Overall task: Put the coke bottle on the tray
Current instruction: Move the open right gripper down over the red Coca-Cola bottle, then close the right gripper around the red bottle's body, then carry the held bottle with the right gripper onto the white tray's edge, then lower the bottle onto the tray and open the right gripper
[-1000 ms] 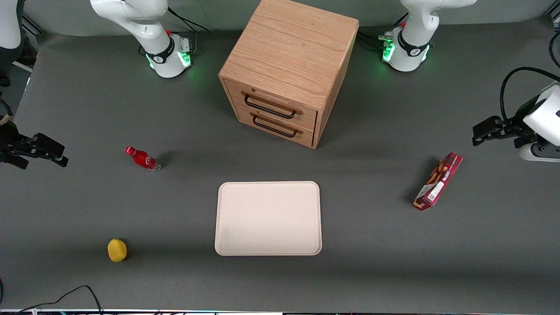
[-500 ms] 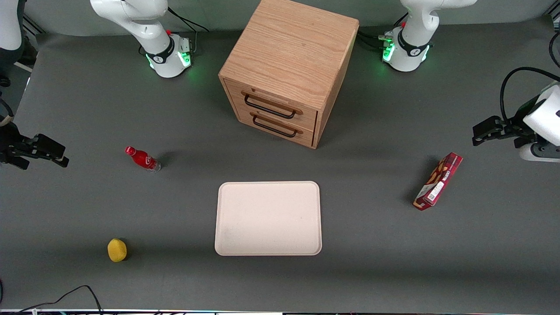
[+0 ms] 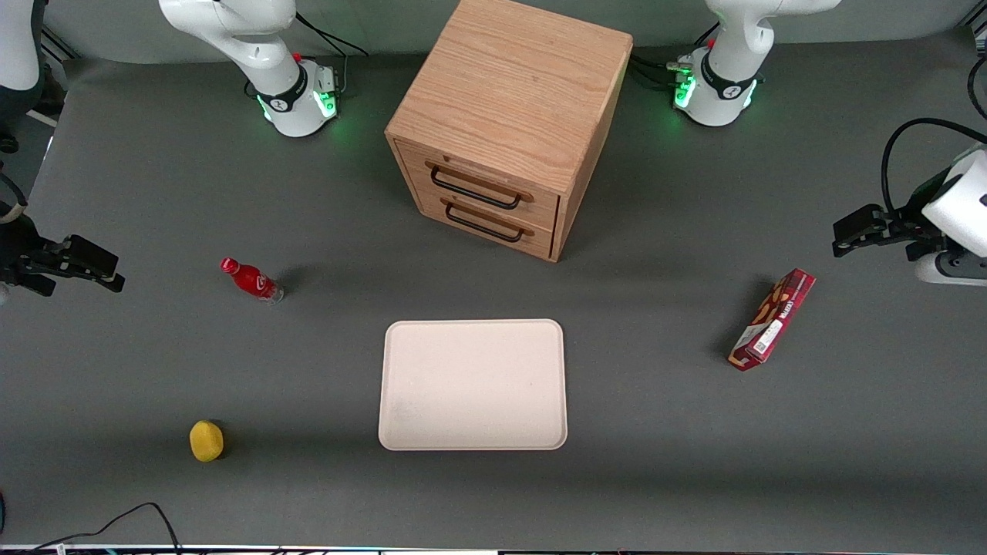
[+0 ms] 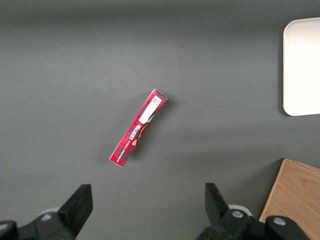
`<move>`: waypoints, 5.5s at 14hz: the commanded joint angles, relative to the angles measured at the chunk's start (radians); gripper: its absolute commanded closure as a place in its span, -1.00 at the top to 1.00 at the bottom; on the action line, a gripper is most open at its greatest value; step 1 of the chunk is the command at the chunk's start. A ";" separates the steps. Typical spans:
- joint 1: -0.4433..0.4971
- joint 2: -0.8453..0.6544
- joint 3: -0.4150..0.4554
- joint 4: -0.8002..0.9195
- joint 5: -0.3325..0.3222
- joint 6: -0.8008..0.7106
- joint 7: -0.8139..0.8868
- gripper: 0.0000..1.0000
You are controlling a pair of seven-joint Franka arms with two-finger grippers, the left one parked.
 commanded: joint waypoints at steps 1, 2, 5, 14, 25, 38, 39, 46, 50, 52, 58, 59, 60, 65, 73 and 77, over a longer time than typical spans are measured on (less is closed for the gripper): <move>0.001 0.011 -0.002 -0.005 0.018 -0.020 0.021 1.00; 0.004 -0.007 -0.001 -0.048 0.021 -0.012 0.021 1.00; 0.005 -0.026 0.002 -0.123 0.019 -0.004 0.007 1.00; 0.007 -0.285 0.011 -0.804 0.019 0.523 -0.062 0.84; 0.008 -0.287 0.013 -1.071 0.019 0.824 -0.066 0.42; 0.007 -0.290 0.011 -1.105 0.021 0.862 -0.063 -1.00; 0.014 -0.290 0.011 -1.073 0.021 0.826 -0.056 -1.00; 0.172 -0.075 0.013 -0.561 0.022 0.496 0.131 -1.00; 0.303 0.115 0.011 -0.222 0.021 0.373 0.302 -1.00; 0.320 0.211 0.013 -0.099 0.021 0.361 0.338 -1.00; 0.392 0.526 0.011 0.242 0.018 0.367 0.444 -1.00; 0.415 0.546 0.005 0.248 0.016 0.374 0.449 -1.00; 0.416 0.564 0.005 0.250 0.016 0.379 0.451 -1.00; 0.406 0.612 0.002 0.247 0.015 0.451 0.452 -1.00; 0.403 0.646 -0.002 0.247 0.016 0.503 0.460 -1.00; 0.401 0.649 -0.002 0.244 0.015 0.503 0.460 1.00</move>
